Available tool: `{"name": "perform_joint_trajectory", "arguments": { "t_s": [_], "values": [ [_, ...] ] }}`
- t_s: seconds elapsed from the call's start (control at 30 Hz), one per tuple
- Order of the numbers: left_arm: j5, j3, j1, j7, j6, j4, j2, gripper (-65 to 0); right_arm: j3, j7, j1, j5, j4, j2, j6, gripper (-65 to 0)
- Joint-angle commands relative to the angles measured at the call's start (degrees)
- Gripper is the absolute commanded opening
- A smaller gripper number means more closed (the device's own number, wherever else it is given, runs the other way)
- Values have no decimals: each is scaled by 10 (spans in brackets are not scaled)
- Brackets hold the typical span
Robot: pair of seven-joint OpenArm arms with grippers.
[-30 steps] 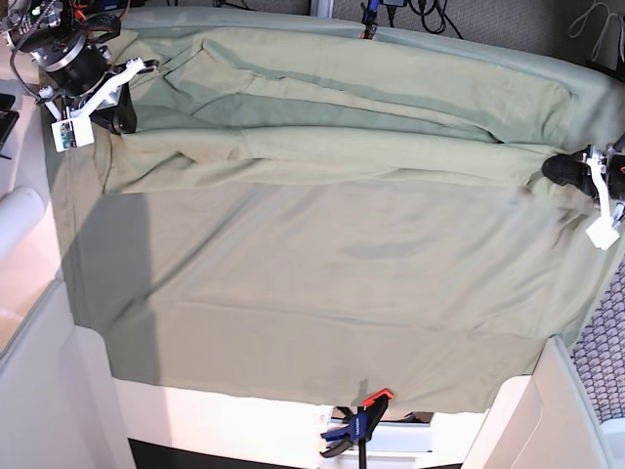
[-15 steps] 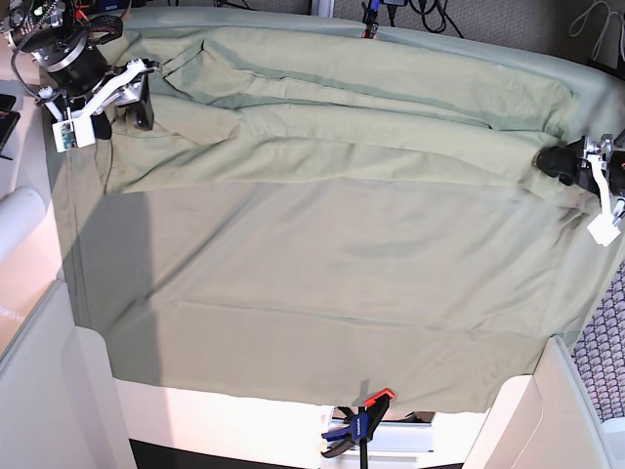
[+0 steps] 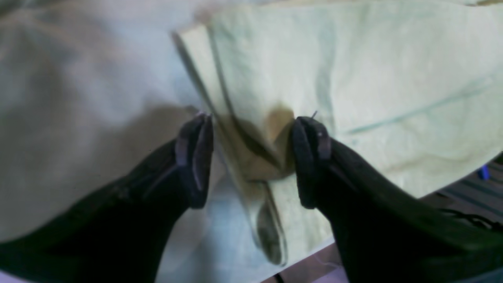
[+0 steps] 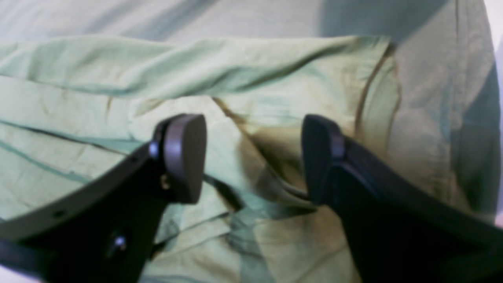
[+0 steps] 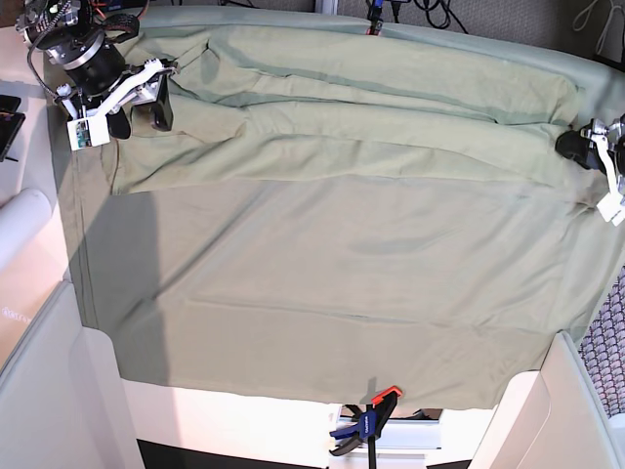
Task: Fold the T-shirt properly
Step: 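Drag the folded layer back toward the collar with both grippers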
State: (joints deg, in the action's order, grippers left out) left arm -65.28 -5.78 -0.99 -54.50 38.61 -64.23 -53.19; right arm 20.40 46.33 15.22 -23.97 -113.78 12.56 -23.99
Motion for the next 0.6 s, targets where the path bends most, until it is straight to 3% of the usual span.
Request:
{"name": "perform_joint_trajectory", "arguments": {
  "t_s": [0.0, 0.27, 0.57],
  "values": [
    [-9, 6, -1, 2, 0, -5, -16, -293, 4, -15, -6, -7, -11, 6, 2, -268],
    [-23, 6, 38, 2, 0, -5, -1, -293, 4, -16, -6, -7, -11, 6, 2, -268],
    [-146, 6, 40, -73, 14, -6, 13, -293, 4, -16, -6, -7, -11, 6, 2, -268]
  ]
}}
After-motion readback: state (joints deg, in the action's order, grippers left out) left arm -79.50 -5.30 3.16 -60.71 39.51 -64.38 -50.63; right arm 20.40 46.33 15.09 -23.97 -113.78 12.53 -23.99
